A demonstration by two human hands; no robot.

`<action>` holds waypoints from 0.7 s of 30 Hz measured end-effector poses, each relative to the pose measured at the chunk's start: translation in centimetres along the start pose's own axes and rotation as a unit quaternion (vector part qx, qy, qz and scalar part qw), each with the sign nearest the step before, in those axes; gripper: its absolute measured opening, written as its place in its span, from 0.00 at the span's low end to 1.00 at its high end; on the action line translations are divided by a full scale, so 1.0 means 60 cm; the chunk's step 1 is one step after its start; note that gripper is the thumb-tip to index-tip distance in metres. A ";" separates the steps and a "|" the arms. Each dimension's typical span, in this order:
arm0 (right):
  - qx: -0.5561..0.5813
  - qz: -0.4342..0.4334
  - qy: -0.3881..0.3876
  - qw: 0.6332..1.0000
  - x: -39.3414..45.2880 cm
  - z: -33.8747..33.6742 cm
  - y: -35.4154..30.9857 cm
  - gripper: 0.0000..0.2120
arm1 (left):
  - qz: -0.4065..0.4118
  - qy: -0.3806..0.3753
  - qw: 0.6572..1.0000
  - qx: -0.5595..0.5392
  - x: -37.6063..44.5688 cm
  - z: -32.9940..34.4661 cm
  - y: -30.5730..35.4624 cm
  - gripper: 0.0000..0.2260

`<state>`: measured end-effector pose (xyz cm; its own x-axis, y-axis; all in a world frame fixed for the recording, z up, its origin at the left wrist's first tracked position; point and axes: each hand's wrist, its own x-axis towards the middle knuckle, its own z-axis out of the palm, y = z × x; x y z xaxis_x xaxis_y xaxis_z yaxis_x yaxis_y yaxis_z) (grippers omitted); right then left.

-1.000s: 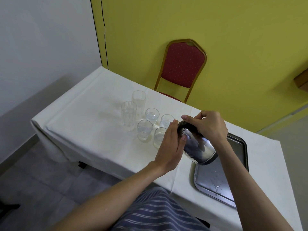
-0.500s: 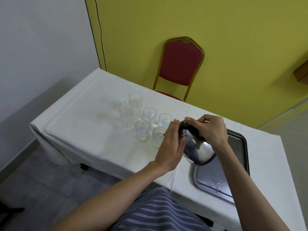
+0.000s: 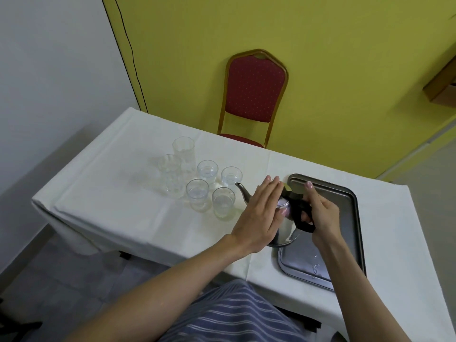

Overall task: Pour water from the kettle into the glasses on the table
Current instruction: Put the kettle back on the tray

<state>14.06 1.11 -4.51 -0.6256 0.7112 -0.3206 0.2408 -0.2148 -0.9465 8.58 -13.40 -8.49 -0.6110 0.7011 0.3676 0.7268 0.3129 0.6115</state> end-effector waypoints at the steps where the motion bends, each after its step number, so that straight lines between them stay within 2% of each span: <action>1: 0.015 0.007 0.008 1.000 0.003 -0.007 0.006 0.22 | 0.016 -0.005 1.000 0.014 0.004 0.005 0.001 0.24; 3: 0.039 0.015 0.018 0.999 0.010 -0.021 0.016 0.21 | 0.041 -0.016 0.998 0.037 0.014 0.014 0.006 0.24; 7: 0.076 0.021 0.056 0.995 0.027 -0.051 0.031 0.12 | 0.083 -0.046 0.993 0.072 0.044 0.032 0.019 0.25; 14: 0.146 0.015 0.155 0.977 0.066 -0.106 0.050 0.17 | 0.160 -0.098 0.976 0.114 0.120 0.093 0.029 0.23; 21: 0.208 0.043 0.247 0.945 0.123 -0.161 0.091 0.19 | 0.205 -0.190 0.951 0.133 0.187 0.168 0.033 0.24</action>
<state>17.93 11.64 -11.68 -0.1687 0.8833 -0.4375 -0.1018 -0.4571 -0.8836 6.32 1.55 -10.20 -0.1382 0.9641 0.2267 0.9640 0.0785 0.2539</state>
